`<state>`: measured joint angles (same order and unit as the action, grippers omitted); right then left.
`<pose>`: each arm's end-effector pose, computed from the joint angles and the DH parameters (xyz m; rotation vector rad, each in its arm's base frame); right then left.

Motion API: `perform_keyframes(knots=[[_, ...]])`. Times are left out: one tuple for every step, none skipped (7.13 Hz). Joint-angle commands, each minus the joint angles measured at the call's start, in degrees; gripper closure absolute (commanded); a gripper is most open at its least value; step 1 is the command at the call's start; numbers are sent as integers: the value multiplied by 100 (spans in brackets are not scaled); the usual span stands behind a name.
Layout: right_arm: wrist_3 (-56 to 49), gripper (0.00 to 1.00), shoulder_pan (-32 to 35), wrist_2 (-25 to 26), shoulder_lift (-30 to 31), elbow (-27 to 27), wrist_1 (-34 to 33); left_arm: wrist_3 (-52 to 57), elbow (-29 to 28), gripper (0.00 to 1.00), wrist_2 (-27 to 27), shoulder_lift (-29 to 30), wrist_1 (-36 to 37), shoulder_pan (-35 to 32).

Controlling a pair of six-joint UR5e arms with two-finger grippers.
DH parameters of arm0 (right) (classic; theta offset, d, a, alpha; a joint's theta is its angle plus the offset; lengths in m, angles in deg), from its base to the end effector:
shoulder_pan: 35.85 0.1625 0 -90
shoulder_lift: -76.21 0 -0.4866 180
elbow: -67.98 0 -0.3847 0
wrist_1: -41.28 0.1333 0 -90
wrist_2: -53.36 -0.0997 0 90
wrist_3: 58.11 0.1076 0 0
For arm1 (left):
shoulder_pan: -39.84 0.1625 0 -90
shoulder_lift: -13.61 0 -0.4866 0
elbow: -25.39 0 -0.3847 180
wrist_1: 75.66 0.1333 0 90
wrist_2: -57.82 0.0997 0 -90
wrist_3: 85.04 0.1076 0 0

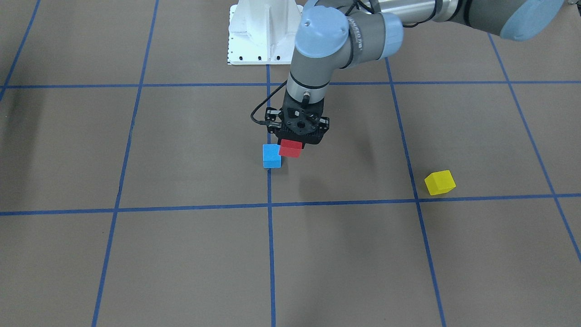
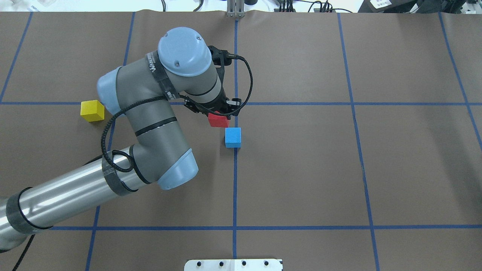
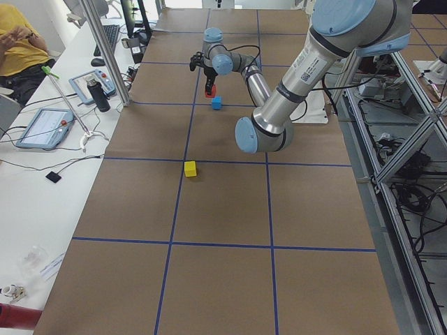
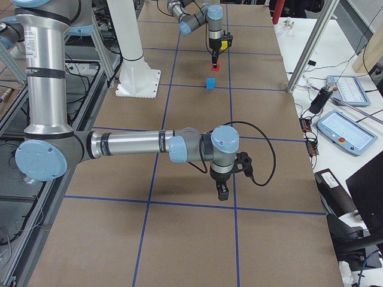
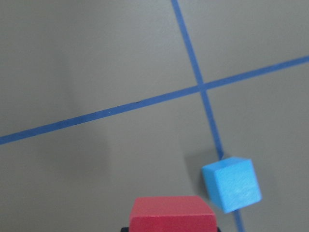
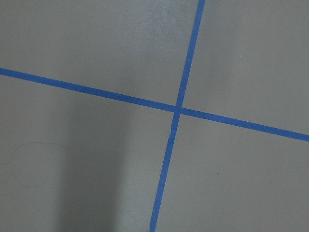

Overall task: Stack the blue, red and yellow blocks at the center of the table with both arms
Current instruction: 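Carry the red cube with the left gripper over the blue cube, then lower the red cube onto the blue cube and open the left gripper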

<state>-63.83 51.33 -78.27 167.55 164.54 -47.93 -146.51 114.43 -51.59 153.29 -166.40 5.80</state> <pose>0.0382 -0.4818 0.6835 0.1187 -0.7241 -0.1804 0.5807 -0.5100 0.1785 0.1725 0.8946 0.0568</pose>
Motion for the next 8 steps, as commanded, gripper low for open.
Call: perform_keyframes(knots=[[0, 1, 9, -3, -2, 3, 0, -251, -457, 100, 174, 332, -5, 196], [0, 1, 9, -3, -2, 3, 0, -251, -528, 100, 253, 315, -5, 214], [0, 1, 9, 6, -2, 3, 0, -234, -572, 100, 254, 288, -14, 258], [0, 1, 9, -2, -2, 3, 0, -234, -573, 100, 254, 279, 12, 328], [0, 1, 9, 6, -11, 3, 0, -251, -573, 100, 254, 279, 12, 363], [0, 1, 9, 6, -11, 3, 0, -251, -573, 99, 262, 279, 21, 372], [0, 1, 9, 6, -11, 3, 0, -251, -581, 94, 280, 271, 21, 390], [9, 1, 9, 6, -11, 3, 0, -251, -599, 93, 332, 279, 21, 416]])
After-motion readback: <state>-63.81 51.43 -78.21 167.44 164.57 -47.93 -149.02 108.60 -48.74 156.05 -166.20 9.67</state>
